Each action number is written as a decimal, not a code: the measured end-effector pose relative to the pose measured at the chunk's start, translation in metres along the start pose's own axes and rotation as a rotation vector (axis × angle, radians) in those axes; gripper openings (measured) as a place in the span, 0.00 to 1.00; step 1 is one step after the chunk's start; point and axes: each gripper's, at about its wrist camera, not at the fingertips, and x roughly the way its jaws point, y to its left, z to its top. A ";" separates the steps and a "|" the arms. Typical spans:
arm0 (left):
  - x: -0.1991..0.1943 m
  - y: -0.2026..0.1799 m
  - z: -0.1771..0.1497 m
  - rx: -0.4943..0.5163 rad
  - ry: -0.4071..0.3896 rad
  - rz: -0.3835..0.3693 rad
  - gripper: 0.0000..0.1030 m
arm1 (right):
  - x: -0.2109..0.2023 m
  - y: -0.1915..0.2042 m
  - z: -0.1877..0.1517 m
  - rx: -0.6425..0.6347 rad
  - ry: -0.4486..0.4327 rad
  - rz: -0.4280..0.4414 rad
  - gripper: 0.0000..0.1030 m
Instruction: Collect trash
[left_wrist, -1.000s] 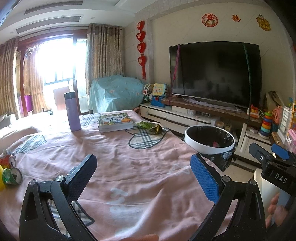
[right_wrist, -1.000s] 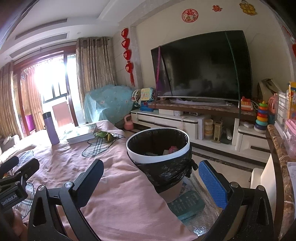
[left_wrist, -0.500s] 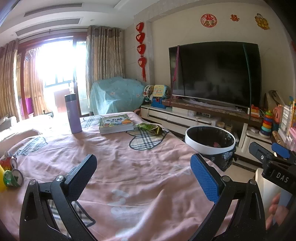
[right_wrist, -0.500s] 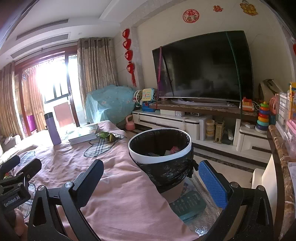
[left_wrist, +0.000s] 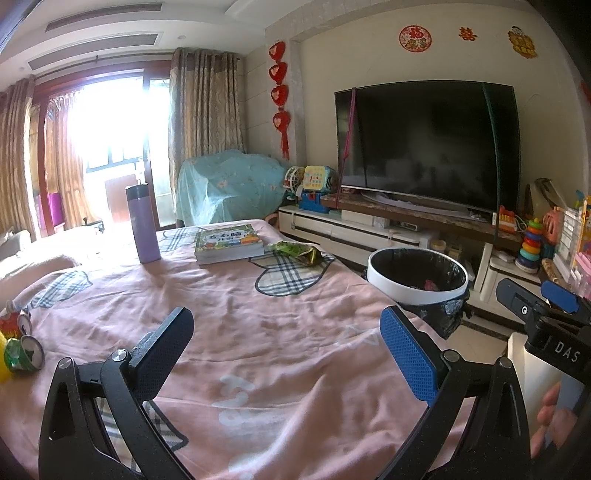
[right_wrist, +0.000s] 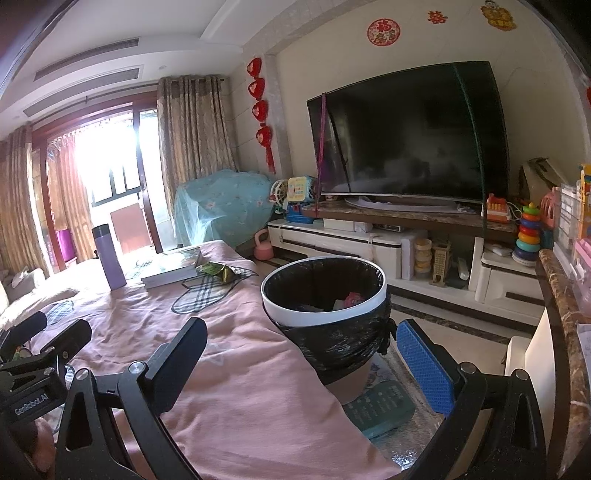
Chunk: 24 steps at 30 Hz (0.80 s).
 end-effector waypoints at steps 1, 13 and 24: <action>0.001 0.000 0.000 -0.001 0.002 -0.002 1.00 | 0.001 0.000 0.000 0.001 0.001 0.002 1.00; 0.003 0.001 -0.002 -0.005 0.007 -0.007 1.00 | 0.000 0.001 0.001 -0.002 -0.001 0.007 1.00; 0.007 0.003 -0.005 -0.004 0.016 -0.014 1.00 | 0.000 0.004 0.003 -0.002 0.001 0.019 1.00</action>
